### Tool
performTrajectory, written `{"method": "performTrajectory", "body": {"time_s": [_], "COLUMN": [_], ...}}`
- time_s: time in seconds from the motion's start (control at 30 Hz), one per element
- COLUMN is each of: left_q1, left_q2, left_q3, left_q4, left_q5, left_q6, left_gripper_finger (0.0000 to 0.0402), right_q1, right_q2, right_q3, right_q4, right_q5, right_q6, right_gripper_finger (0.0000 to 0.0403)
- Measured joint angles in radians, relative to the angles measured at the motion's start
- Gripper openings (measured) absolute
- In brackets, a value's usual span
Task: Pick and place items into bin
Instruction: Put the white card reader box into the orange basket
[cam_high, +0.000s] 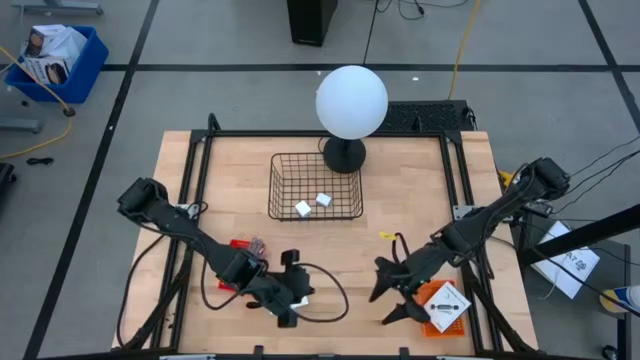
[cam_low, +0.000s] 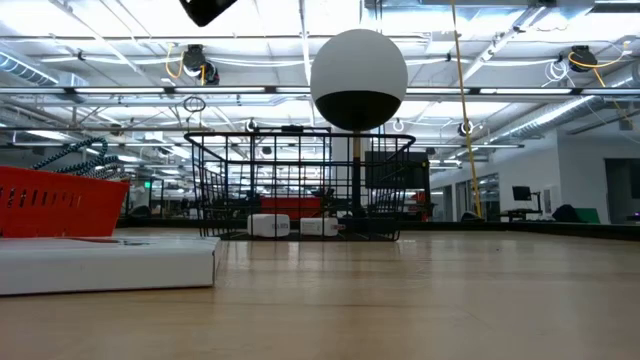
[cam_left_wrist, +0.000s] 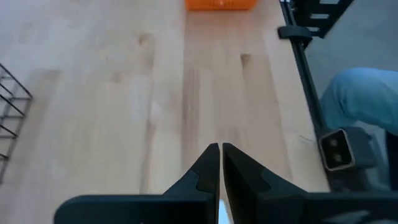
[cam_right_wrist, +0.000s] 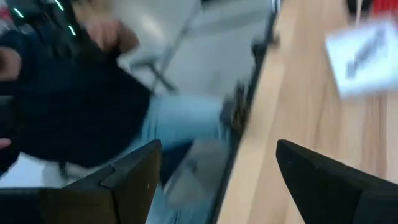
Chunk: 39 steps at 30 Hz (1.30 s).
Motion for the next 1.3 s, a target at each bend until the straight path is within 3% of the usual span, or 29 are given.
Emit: {"method": "performTrajectory", "body": {"time_s": [0.1, 0.23, 0.5, 0.6, 0.9, 1.03, 1.23, 1.3], "left_q1": [-0.015, -0.041, -0.061, -0.058, -0.020, -0.003, -0.004, -0.003], "left_q2": [0.000, 0.000, 0.001, 0.000, 0.000, 0.001, 0.000, 0.000], "left_q3": [0.000, 0.000, -0.048, -0.077, -0.219, -0.276, -0.282, -0.282], "left_q4": [-0.004, -0.032, -0.043, -0.034, 0.055, 0.101, 0.109, 0.109], "left_q5": [0.049, 0.047, -0.028, -0.044, -0.005, 0.061, 0.118, 0.137], "left_q6": [-0.013, -0.092, -0.181, -0.192, -0.260, -0.328, -0.362, -0.362], "left_gripper_finger": [0.0024, 0.0024, 0.0024, 0.0024, 0.0024, 0.0024, 0.0024, 0.0024], "right_q1": [0.001, 0.001, 0.058, 0.092, 0.087, 0.054, 0.013, 0.002], "right_q2": [0.016, 0.032, 0.063, 0.080, 0.148, 0.176, 0.179, 0.179], "right_q3": [-0.058, -0.147, -0.286, -0.302, -0.307, -0.307, -0.307, -0.307], "right_q4": [0.254, 0.605, 1.005, 1.054, 1.012, 0.962, 0.866, 0.827], "right_q5": [0.065, 0.044, 0.034, 0.045, 0.474, 0.478, 0.478, 0.478], "right_q6": [-0.066, -0.074, -0.312, -0.337, -0.380, -0.319, -0.253, -0.229], "right_gripper_finger": [0.0309, 0.0309, 0.0309, 0.0308, 0.0281, 0.0222, 0.0034, 0.0014]}}
